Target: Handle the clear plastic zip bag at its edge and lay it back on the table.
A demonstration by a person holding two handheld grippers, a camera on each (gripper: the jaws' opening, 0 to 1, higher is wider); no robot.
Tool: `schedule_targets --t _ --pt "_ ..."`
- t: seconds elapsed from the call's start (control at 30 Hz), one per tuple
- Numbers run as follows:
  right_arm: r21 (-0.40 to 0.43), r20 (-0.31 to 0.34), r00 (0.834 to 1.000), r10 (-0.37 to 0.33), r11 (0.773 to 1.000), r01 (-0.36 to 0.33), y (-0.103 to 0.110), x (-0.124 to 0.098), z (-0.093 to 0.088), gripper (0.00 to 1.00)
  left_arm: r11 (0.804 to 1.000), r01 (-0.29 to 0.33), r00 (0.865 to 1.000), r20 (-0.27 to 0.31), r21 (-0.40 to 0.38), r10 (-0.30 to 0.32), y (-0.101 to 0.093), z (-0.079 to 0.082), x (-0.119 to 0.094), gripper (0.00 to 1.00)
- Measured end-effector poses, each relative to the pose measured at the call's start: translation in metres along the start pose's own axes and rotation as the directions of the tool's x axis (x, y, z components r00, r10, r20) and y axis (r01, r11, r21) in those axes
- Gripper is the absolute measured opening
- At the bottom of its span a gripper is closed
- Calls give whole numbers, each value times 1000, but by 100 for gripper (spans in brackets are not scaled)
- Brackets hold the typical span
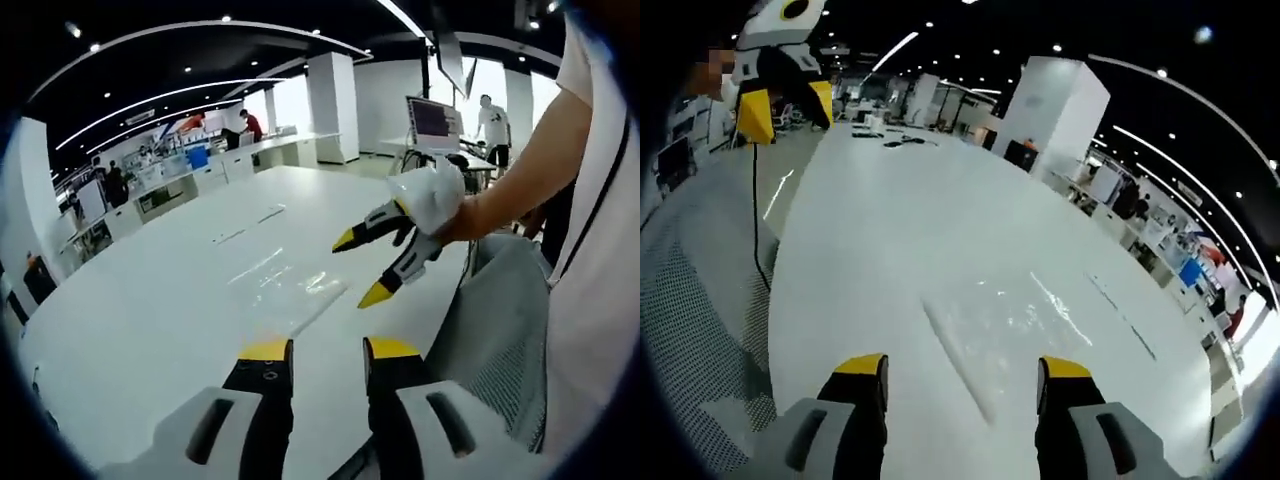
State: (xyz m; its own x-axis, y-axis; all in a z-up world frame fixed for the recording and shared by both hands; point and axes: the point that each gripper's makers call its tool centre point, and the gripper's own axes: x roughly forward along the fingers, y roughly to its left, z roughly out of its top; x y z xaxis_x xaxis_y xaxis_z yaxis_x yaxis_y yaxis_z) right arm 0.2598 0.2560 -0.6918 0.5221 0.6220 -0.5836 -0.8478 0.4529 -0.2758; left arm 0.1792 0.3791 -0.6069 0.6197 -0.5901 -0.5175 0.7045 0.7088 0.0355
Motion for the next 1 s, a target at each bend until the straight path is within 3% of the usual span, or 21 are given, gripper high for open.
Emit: schedule_targets --t 0.13,0.3,0.5,0.73,0.93,1.0 --pt "117 44 999 8 993 -13 12 -19 4 63 999 3 1000 6 -51 -3 -1 -11 0 31" --pt "152 64 998 -7 988 -3 21 -44 6 70 997 7 1000 2 -80 -7 -7 -25 -1 34" --pt "259 110 992 -58 966 27 28 -78 6 77 990 10 1000 6 -137 -10 -12 -41 -3 42" --pt "346 146 984 -98 937 42 33 -114 -1 86 987 13 1000 9 -162 -12 -22 -49 -9 48" --pt "401 140 982 -130 914 64 40 -127 -12 90 985 -14 999 26 -175 19 -26 -52 -11 54" --pt "389 140 980 -141 918 76 41 -130 -11 90 985 -30 999 37 -172 37 -23 -50 -12 55"
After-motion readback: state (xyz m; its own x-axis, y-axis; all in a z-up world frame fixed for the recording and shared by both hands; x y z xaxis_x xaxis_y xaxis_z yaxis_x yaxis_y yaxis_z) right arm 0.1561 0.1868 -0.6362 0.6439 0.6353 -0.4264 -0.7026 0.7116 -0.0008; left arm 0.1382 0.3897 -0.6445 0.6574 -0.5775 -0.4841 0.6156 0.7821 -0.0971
